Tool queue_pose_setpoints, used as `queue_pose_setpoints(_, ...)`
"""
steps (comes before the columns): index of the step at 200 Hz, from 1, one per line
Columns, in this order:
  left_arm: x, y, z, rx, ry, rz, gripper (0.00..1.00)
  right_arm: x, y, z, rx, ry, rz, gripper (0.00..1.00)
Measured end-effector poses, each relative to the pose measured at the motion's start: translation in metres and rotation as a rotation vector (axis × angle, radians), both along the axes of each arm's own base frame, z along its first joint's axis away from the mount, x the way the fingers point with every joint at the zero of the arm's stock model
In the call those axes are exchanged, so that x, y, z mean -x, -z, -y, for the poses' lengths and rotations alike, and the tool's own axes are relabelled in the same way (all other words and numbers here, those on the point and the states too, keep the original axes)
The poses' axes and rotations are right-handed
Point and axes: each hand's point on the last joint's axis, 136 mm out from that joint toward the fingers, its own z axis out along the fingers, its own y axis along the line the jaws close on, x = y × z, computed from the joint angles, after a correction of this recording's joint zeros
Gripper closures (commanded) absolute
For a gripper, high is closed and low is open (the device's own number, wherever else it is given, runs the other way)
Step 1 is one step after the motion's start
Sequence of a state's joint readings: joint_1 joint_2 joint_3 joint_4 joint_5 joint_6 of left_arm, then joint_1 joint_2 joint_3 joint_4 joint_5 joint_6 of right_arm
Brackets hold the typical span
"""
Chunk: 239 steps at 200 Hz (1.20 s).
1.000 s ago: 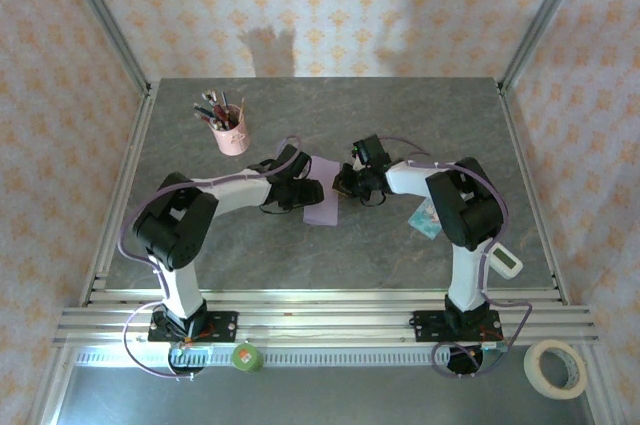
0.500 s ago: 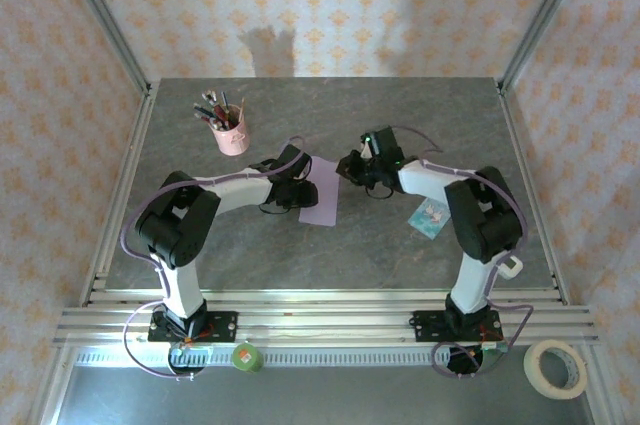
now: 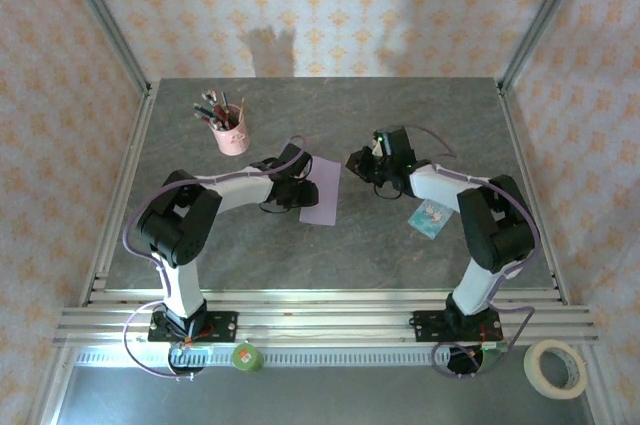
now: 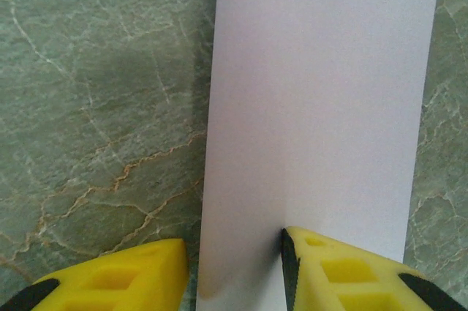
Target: Fold a paper plane with a square sheet of paper (pick it up from the middle)
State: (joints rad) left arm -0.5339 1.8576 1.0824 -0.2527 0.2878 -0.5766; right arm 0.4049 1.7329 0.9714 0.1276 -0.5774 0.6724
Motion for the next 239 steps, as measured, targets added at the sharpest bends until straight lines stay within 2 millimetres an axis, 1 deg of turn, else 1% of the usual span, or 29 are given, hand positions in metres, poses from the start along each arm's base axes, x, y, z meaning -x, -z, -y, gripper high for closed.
queue_pose_setpoints(34,-0.001,0.000,-0.002,0.017,-0.045,-0.016,0.61,0.000,0.006,-0.001,-0.002,-0.003,-0.015,0.86)
queue_pose_setpoints(65,-0.002,0.001,-0.002,0.020,-0.053,-0.019,0.61,0.001,0.007,-0.003,-0.010,-0.008,-0.017,0.86)
queue_pose_setpoints(127,-0.001,0.002,0.000,0.000,0.027,-0.016,0.58,0.001,0.009,-0.004,-0.016,-0.015,-0.019,0.86)
queue_pose_setpoints(151,0.000,0.002,0.000,-0.004,0.051,-0.013,0.58,0.001,0.010,-0.004,-0.016,-0.015,-0.022,0.86)
queue_pose_setpoints(198,0.000,0.003,-0.001,-0.015,0.042,-0.021,0.61,0.001,0.011,-0.005,-0.019,-0.020,-0.026,0.87)
queue_pose_setpoints(239,-0.001,0.004,-0.002,-0.008,0.013,-0.031,0.61,0.001,0.018,-0.006,-0.018,-0.021,-0.041,0.87)
